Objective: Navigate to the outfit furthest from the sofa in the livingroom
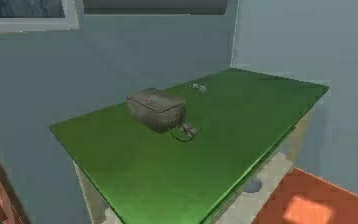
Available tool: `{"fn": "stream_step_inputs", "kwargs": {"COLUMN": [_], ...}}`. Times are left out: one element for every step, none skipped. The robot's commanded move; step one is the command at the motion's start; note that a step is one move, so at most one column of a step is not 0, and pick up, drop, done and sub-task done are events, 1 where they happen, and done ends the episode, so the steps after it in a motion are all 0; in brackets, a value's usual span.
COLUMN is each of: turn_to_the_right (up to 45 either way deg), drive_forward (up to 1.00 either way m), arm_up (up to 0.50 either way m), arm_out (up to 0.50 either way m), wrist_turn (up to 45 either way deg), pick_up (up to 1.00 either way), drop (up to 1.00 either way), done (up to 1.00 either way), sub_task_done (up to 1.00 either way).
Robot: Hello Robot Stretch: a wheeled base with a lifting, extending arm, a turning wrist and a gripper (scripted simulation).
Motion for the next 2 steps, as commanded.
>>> {"fn": "stream_step_inputs", "kwargs": {"turn_to_the_right": [45.0, 45.0], "drive_forward": [0.0, 0.0], "arm_up": [0.0, 0.0], "arm_out": [0.0, 0.0], "wrist_turn": [0.0, 0.0], "pick_up": [0.0, 0.0], "drop": [0.0, 0.0], "done": [0.0, 0.0], "sub_task_done": [0.0, 0.0]}}
